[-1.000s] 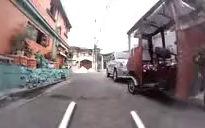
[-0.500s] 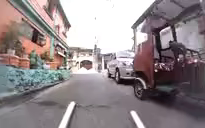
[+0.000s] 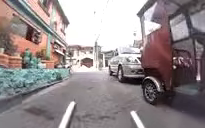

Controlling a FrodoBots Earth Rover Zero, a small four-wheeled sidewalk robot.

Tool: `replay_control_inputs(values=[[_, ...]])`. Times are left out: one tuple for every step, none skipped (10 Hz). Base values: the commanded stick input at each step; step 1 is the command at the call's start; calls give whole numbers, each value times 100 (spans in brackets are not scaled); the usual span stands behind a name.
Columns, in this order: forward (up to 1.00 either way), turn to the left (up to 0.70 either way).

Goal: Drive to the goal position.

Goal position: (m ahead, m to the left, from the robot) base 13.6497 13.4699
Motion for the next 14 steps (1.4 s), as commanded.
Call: replay_control_inputs(values=[[85,0],[85,0],[85,0],[85,0],[85,0],[85,0],[85,0],[85,0],[85,0],[85,0],[85,0],[85,0],[85,0],[85,0]])
